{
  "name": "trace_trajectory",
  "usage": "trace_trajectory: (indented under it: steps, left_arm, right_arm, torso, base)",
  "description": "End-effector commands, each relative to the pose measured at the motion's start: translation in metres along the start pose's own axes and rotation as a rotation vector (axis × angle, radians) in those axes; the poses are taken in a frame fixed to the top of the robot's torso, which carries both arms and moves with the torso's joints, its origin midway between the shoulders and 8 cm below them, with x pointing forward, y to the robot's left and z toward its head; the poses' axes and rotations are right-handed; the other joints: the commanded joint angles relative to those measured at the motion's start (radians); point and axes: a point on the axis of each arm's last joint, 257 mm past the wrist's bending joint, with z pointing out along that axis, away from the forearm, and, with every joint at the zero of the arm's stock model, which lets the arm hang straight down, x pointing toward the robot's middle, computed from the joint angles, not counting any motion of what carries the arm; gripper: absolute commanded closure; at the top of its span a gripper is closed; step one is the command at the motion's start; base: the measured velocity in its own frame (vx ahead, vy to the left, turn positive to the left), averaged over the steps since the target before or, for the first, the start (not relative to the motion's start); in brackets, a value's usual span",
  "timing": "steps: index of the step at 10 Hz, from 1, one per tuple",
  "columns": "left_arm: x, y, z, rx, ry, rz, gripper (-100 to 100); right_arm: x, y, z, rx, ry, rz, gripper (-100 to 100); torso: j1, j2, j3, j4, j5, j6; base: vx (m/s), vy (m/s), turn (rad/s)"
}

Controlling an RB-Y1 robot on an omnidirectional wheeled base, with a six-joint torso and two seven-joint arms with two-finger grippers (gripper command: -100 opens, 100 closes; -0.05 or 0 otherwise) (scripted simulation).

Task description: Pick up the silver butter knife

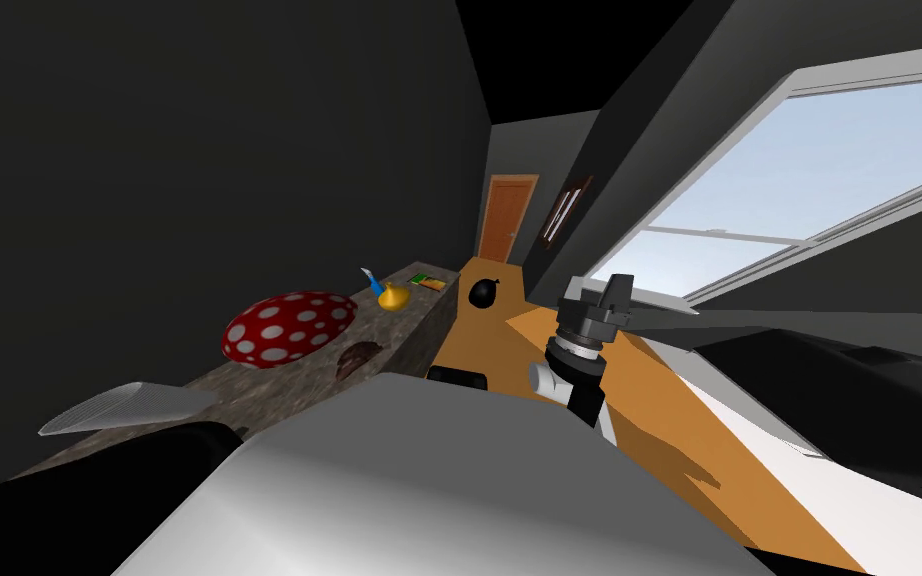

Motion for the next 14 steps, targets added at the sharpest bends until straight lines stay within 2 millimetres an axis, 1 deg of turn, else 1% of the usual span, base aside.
trace_trajectory:
  steps: [1, 4, 9, 10, 11, 14]
  left_arm:
    - [0.0, 0.011, 0.005, -0.003, -0.001, -0.003, -100]
    - [0.0, 0.027, 0.011, -0.008, -0.002, -0.008, -100]
    - [0.002, 0.054, 0.019, -0.015, -0.002, -0.019, -100]
    - [0.002, 0.052, 0.019, -0.017, -0.003, -0.018, -100]
    - [0.002, 0.052, 0.019, -0.015, -0.003, -0.018, 100]
    - [0.002, 0.053, 0.019, -0.018, -0.003, -0.017, 100]
  right_arm:
    - [0.0, 0.0, 0.0, 0.0, 0.0, 0.0, 0]
    - [0.0, 0.0, 0.0, 0.0, 0.0, 0.0, 0]
    - [0.0, 0.0, 0.0, 0.0, 0.0, 0.0, 0]
    - [0.0, 0.0, 0.0, 0.0, 0.0, 0.0, 0]
    - [0.0, 0.0, 0.0, 0.0, 0.0, 0.0, 0]
    - [0.0, 0.0, 0.0, 0.0, 0.0, 0.0, 0]
  torso:
    - [0.0, 0.0, 0.0, 0.0, 0.0, 0.0]
    - [-0.003, 0.0, 0.0, 0.0, -0.001, 0.0]
    - [-0.003, 0.0, 0.0, 0.0, -0.001, 0.0]
    - [-0.002, 0.0, 0.0, 0.0, 0.0, 0.0]
    - [-0.001, 0.002, 0.001, 0.001, 0.001, 0.0]
    - [0.0, 0.003, 0.002, 0.002, 0.002, 0.001]
  base:
    - [0.031, -0.001, -0.04]
    - [0.045, -0.017, -0.028]
    - [0.038, -0.009, -0.026]
    - [0.016, -0.005, -0.001]
    - [0.0, 0.0, 0.0]
    - [0.0, 0.0, 0.005]
